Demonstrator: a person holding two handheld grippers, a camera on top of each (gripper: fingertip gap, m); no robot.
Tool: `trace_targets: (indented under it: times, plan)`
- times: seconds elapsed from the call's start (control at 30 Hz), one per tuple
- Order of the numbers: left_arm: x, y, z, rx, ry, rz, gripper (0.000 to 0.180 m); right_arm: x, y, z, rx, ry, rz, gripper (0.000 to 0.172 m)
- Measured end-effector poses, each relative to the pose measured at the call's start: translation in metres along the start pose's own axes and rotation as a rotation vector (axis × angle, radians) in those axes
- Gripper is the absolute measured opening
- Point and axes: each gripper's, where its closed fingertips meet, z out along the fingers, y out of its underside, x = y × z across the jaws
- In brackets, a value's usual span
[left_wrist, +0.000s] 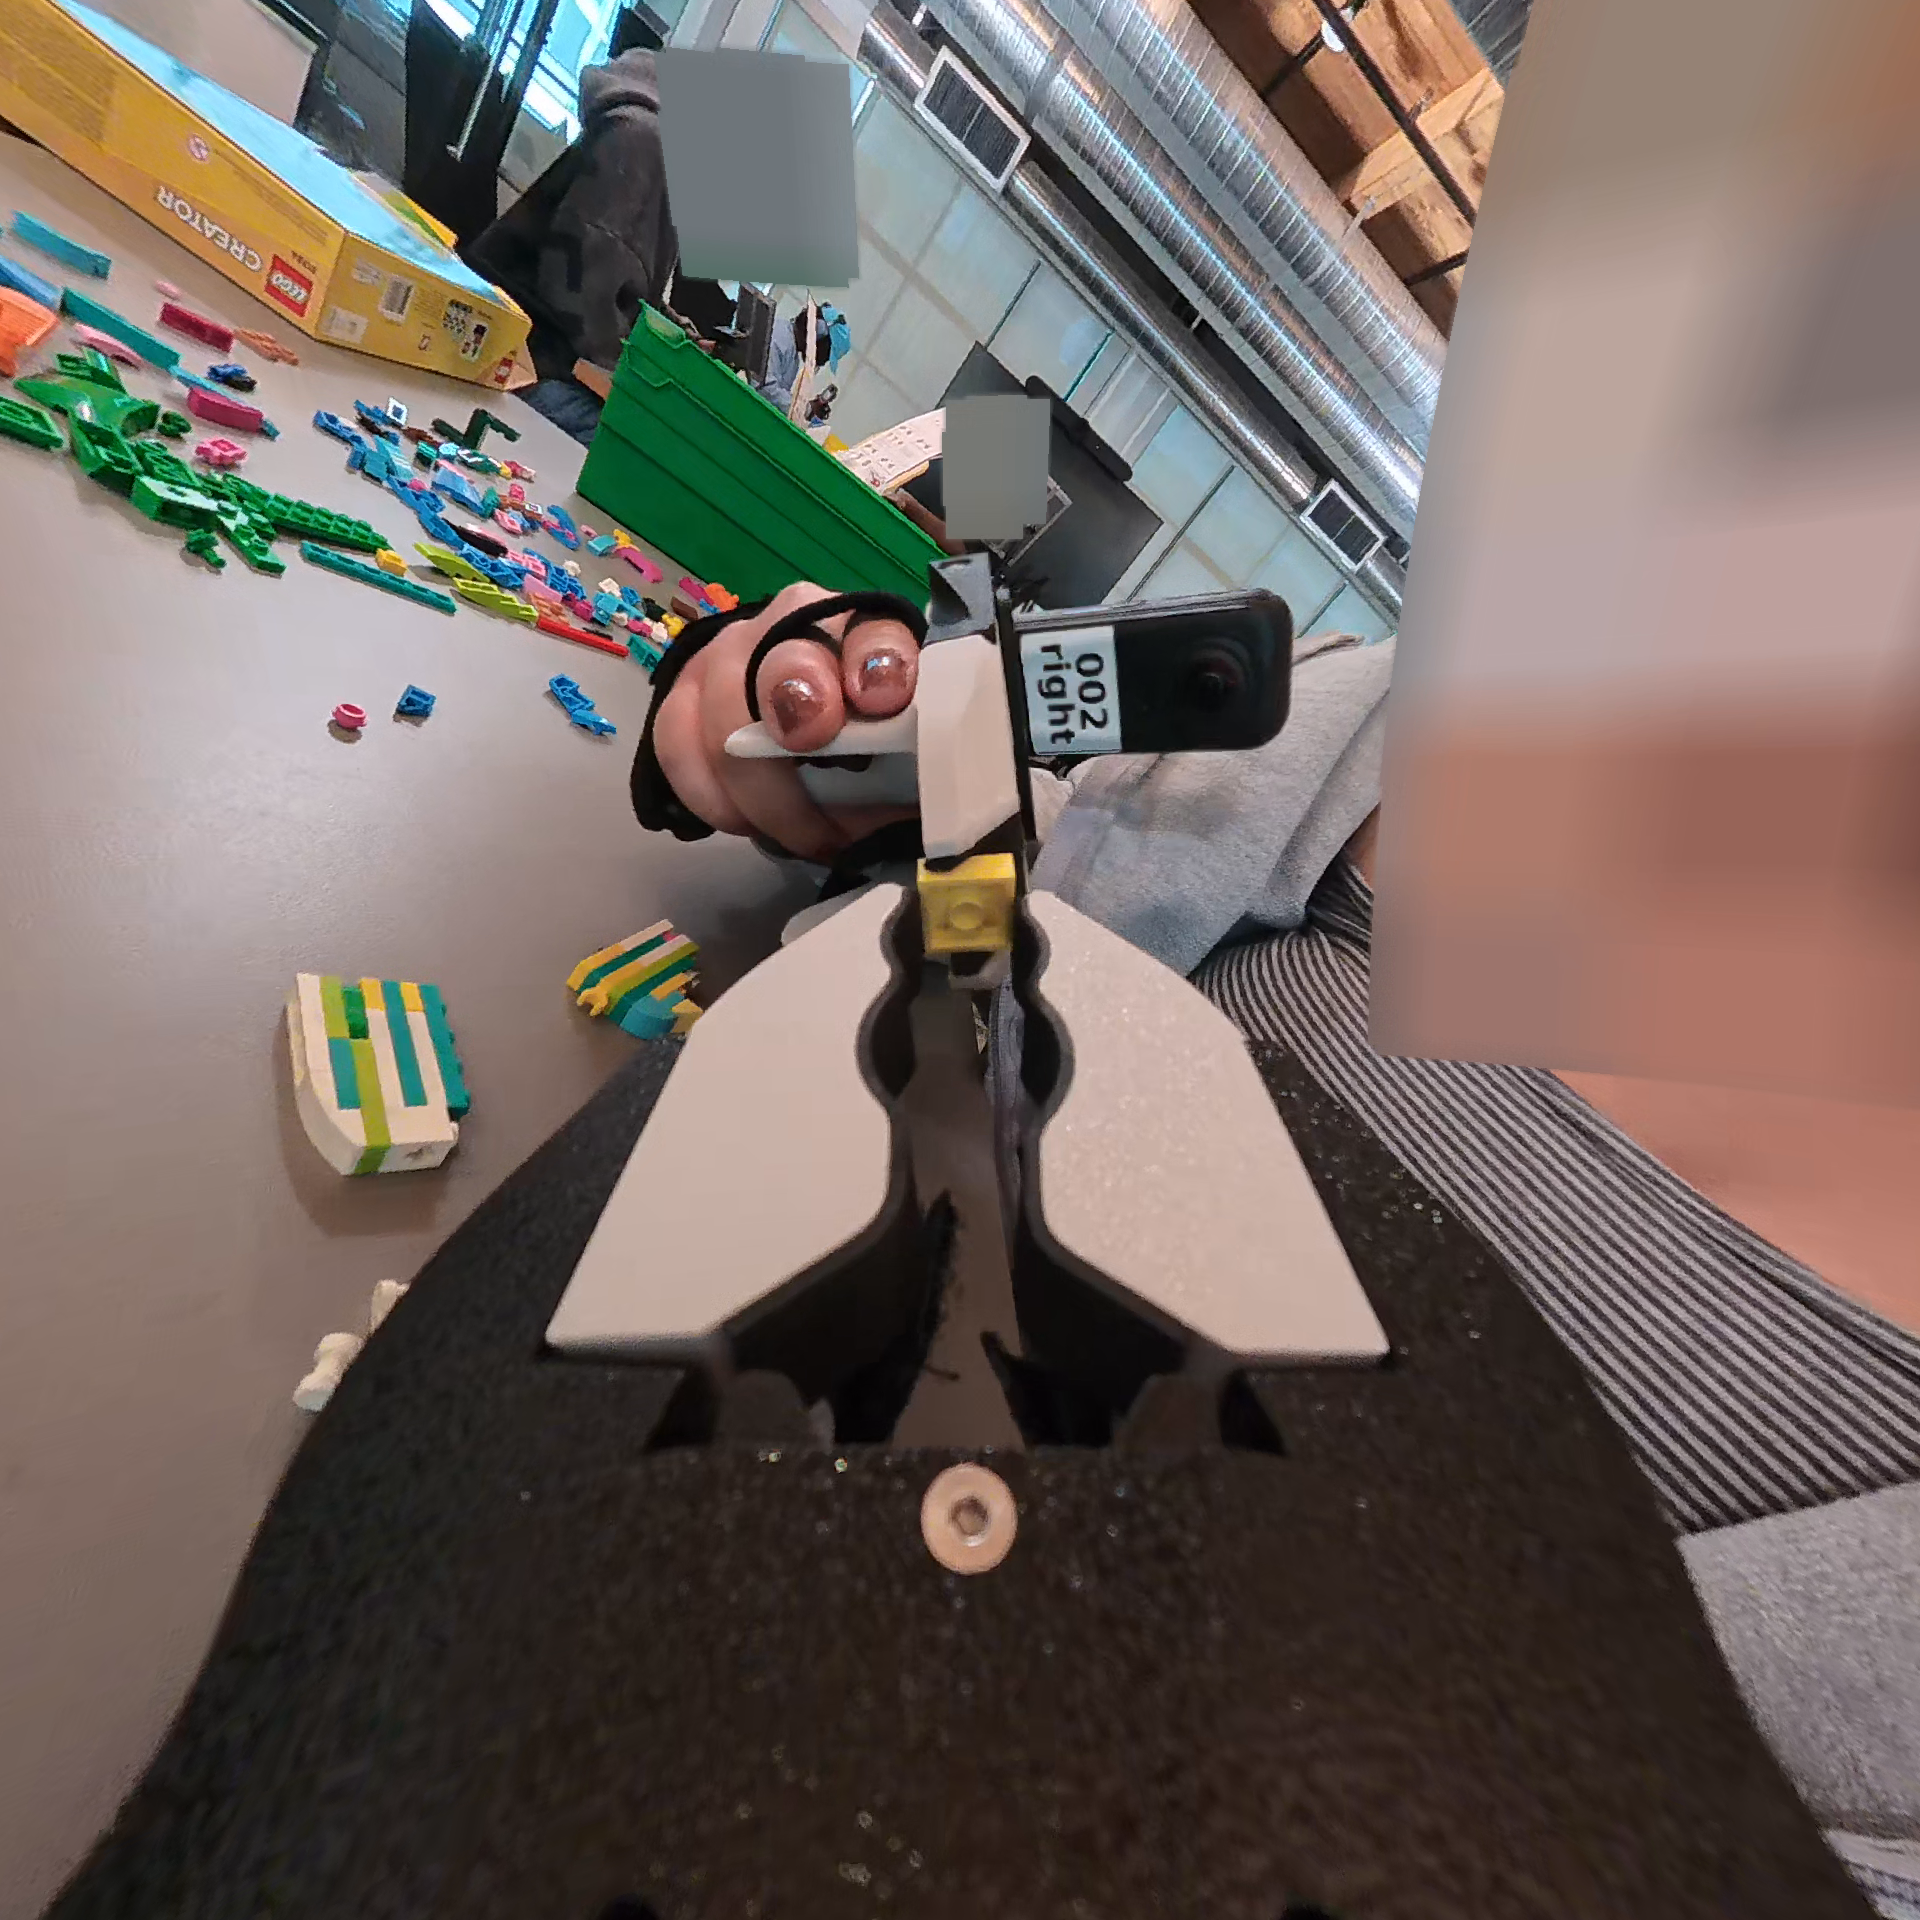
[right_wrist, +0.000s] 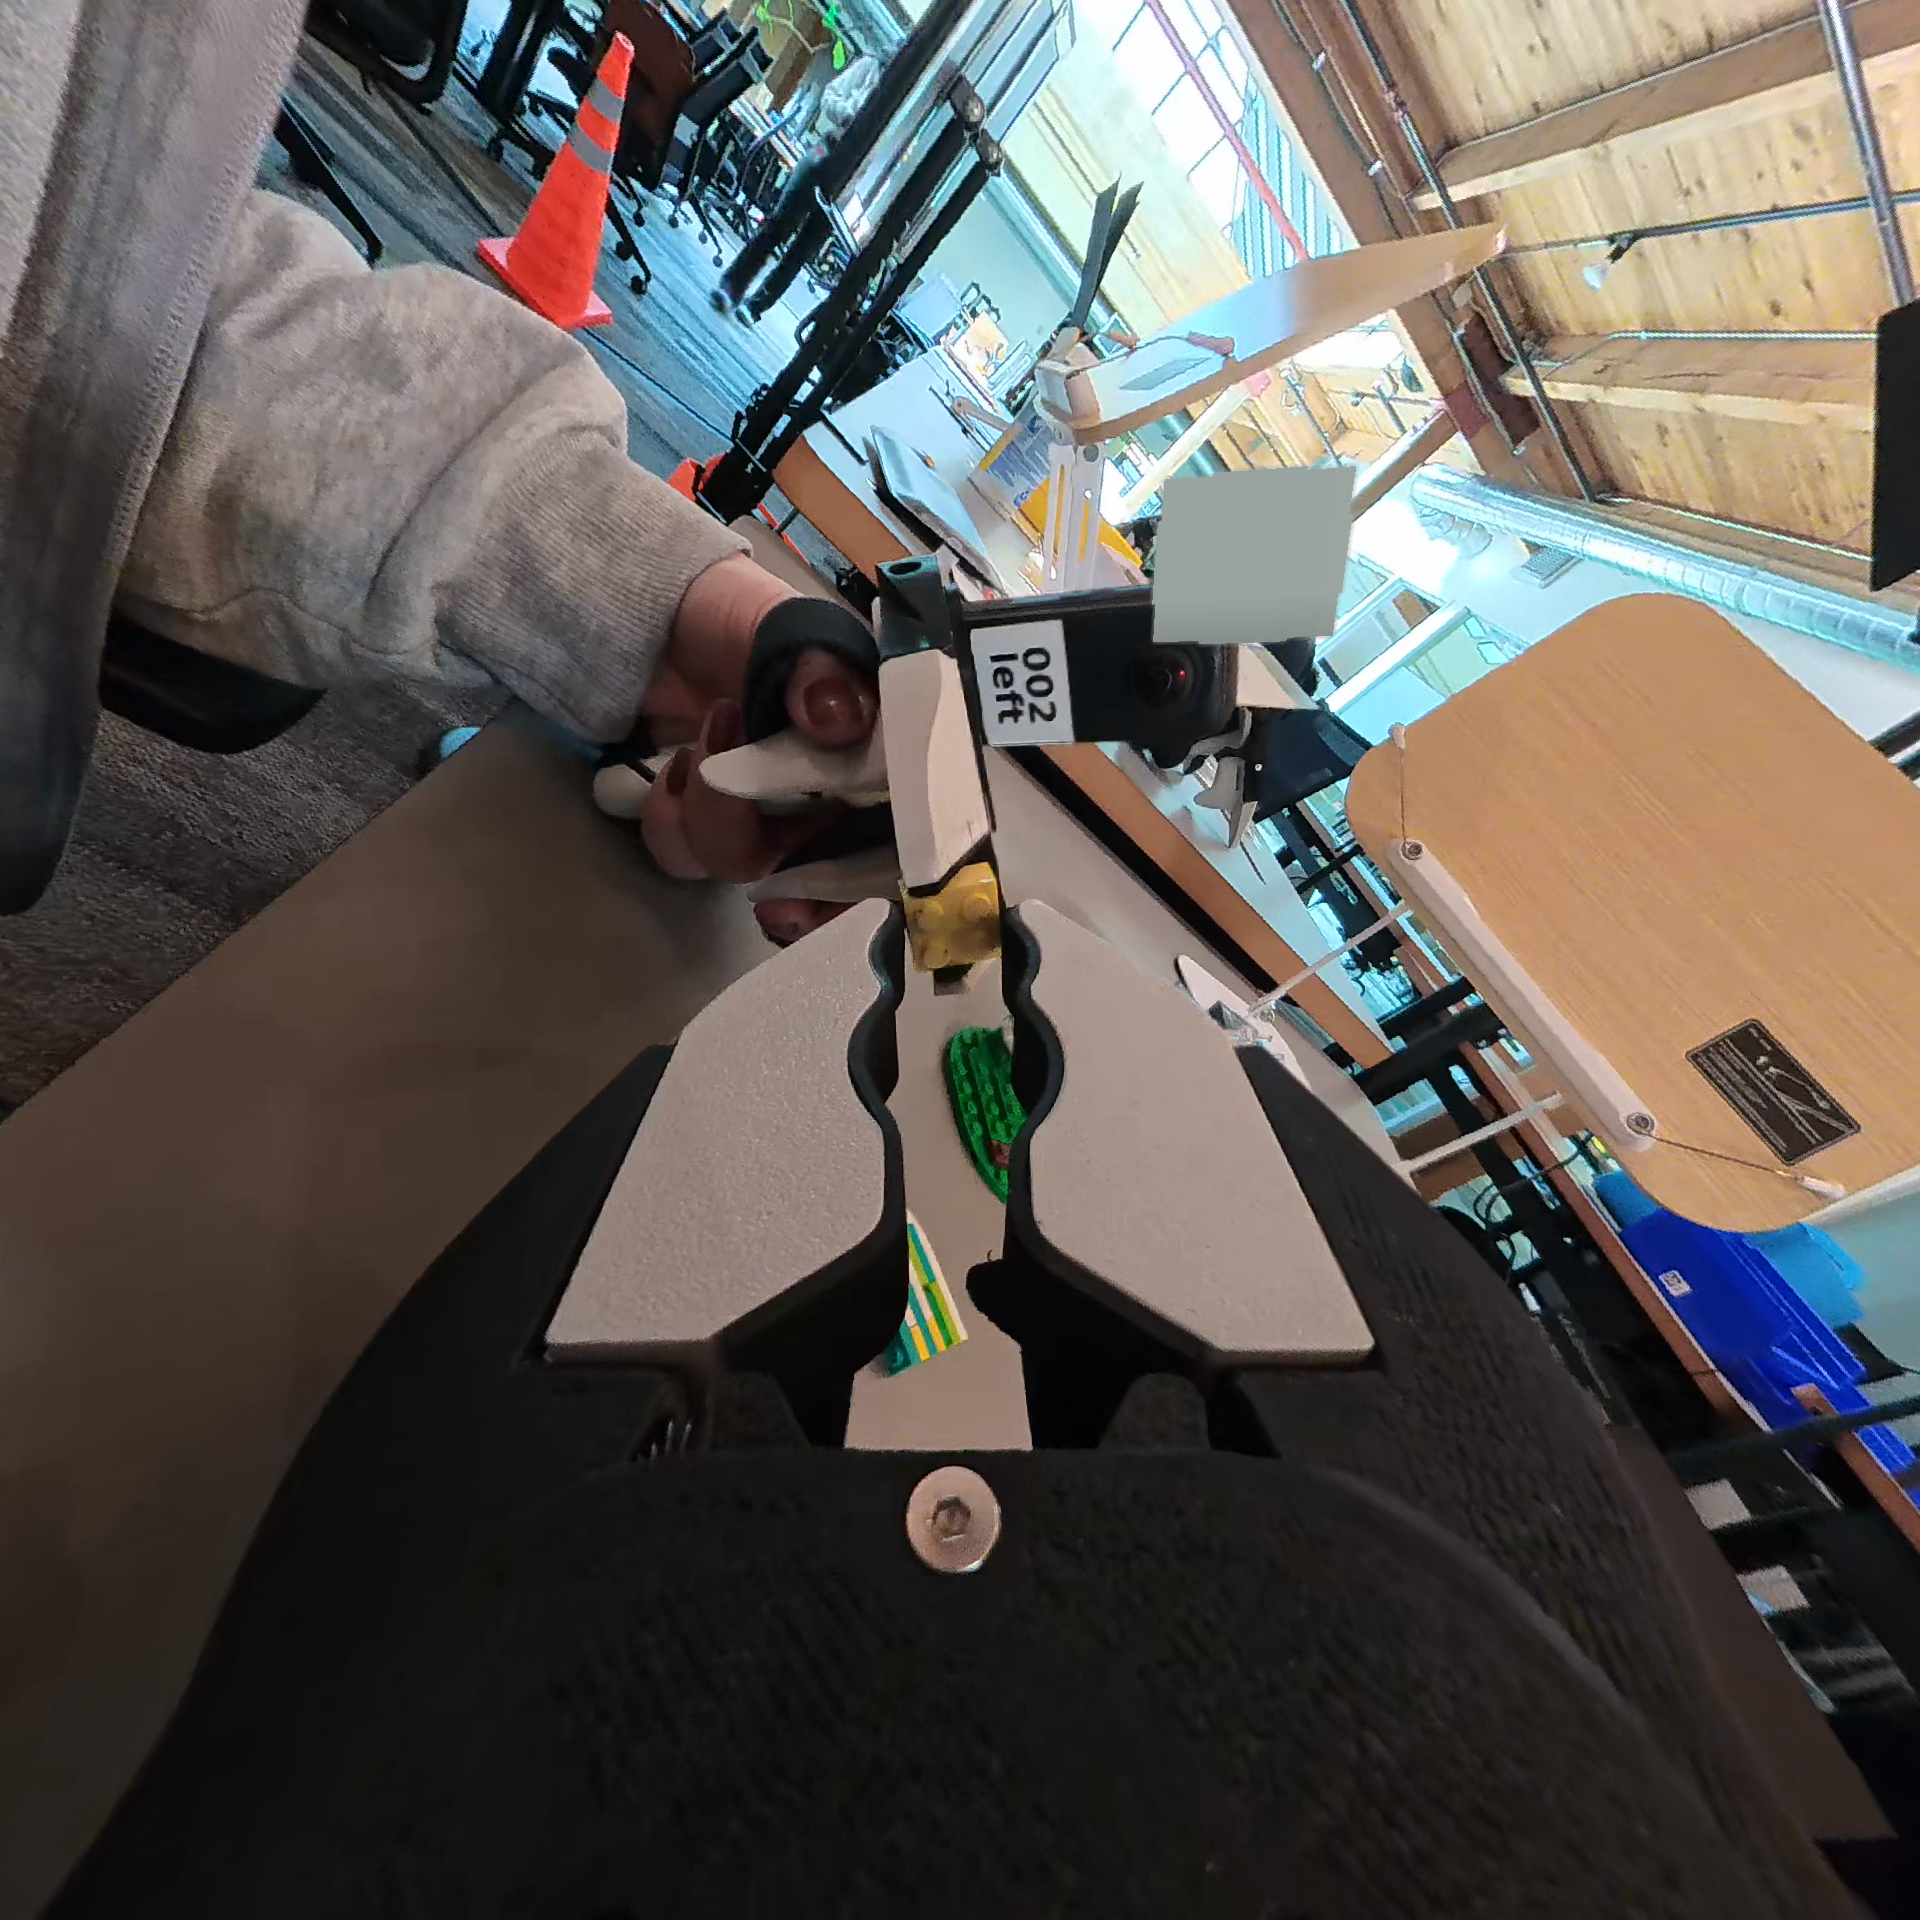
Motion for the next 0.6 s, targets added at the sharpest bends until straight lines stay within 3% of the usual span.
trace_targets:
  times: [0.27,0.6]
  plan:
    - [-0.004,-0.001,0.008,0.011,-0.02,-0.055,0.016,0.003,0.004,-0.006,-0.09,-0.034,-0.079,0.015]
    - [0.016,0.013,0.041,-0.079,0.149,-0.123,0.016,-0.011,-0.013,-0.041,0.053,-0.23,0.155,0.015]
